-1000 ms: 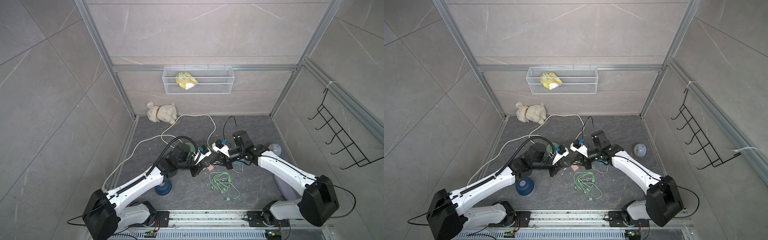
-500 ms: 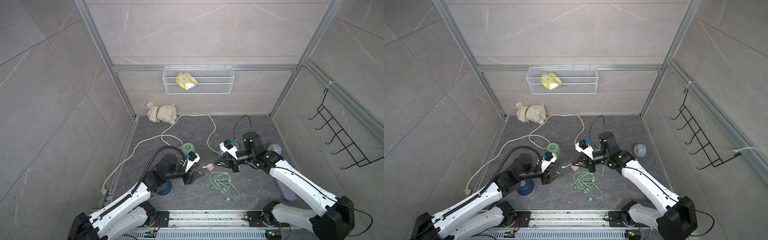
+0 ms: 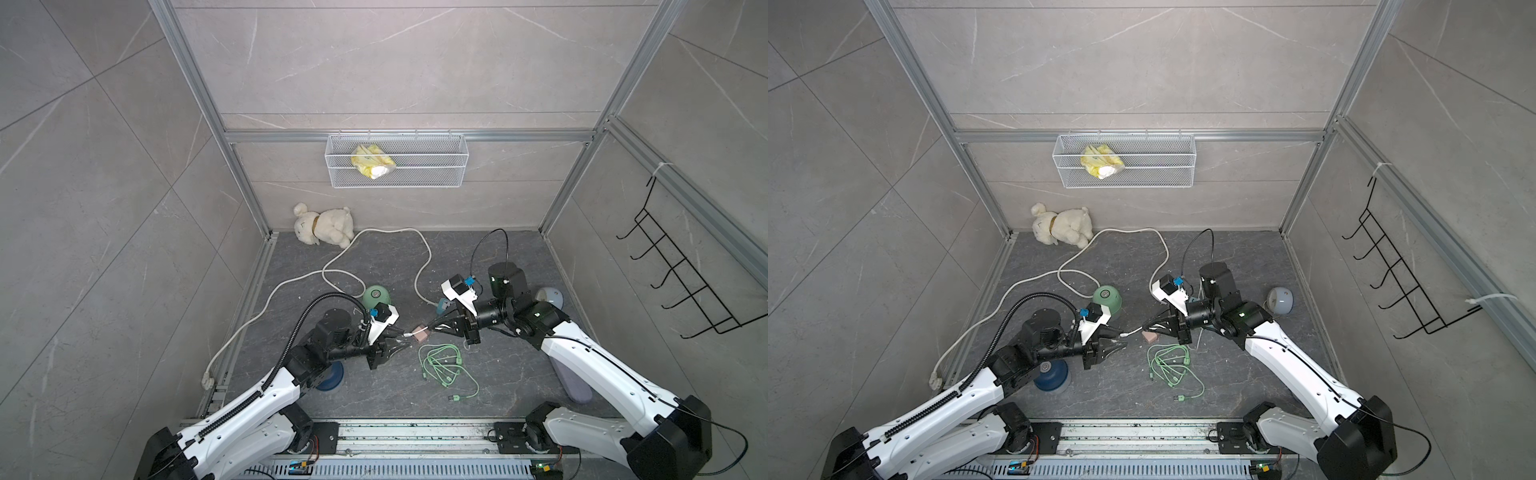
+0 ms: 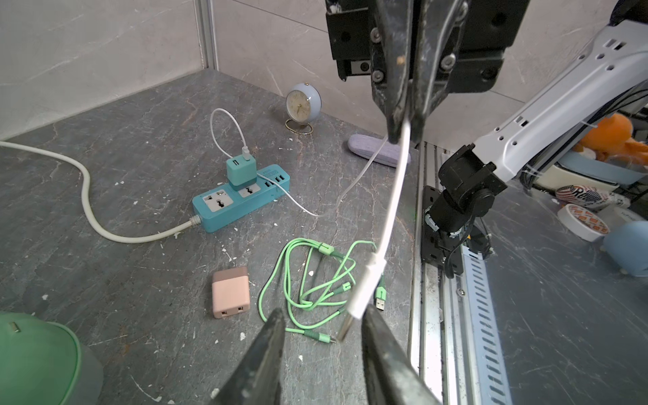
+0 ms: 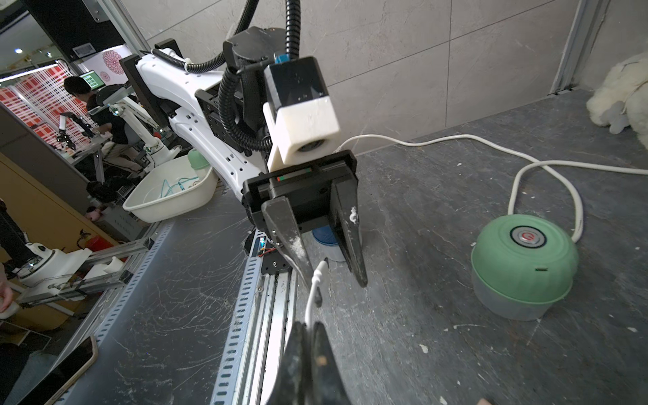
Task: Charge the cordless meat grinders
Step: Pick up the charging cable from the center of the board.
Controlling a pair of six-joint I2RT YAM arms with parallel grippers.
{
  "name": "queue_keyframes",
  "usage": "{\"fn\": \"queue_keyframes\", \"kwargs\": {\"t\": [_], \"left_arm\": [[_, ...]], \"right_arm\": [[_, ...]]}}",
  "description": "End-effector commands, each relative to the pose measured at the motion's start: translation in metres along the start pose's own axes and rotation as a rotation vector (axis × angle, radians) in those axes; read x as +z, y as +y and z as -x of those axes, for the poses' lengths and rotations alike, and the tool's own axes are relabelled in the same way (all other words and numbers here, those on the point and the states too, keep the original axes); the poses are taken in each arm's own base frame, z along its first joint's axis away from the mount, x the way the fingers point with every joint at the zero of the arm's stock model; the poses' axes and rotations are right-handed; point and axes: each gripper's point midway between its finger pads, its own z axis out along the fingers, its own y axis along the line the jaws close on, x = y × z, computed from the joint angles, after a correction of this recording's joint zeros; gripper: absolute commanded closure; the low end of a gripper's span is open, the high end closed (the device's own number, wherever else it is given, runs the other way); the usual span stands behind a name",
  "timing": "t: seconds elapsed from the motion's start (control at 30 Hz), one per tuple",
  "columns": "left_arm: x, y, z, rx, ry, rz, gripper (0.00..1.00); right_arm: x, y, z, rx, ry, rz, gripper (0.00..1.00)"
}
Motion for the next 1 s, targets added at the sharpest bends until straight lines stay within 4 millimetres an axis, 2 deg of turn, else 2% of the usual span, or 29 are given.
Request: {"fn": "queue_keyframes", "kwargs": {"t": [0.0,0.27,0.53,0.63,0.73,0.77,0.83,0.97], "left_arm": [[-0.002,-0.008,0.021,0.051,-0.064,-0.045,0.7],[-0.004,-0.012,0.02,0.059,-0.071,-0.063,0.75],[-0.003,-0.013,0.015,0.059,-0.051,-0.072,1.0],[-0.003,-0.014,0.013,0.062,-0.042,-0.074,1.0],[-0.004,-0.014,0.012,0.076,-0.019,-0.075,1.0],[-0.003,-0.015,0.011,0.082,-0.008,-0.081,1.0],[-0.003,-0.017,0.01,0.095,0.016,-0.102,1.0],[0.001,-0.024,0.01,0.101,0.058,-0.166,1.0]], "right_arm": [[0.003,-0.001,0.001,0.014,-0.006,0.017,1.0],[0.006,-0.009,-0.004,0.04,0.005,0.015,1.0],[0.008,-0.016,-0.005,0.036,0.008,-0.011,1.0],[0.008,-0.018,-0.007,0.038,0.018,-0.023,1.0],[0.007,-0.025,-0.015,0.02,0.062,-0.084,0.59],[0.008,-0.023,-0.017,-0.004,0.085,-0.092,0.52],[0.01,-0.019,-0.018,-0.057,0.123,-0.082,0.47],[0.019,-0.013,-0.019,-0.123,0.204,-0.024,0.45]]}}
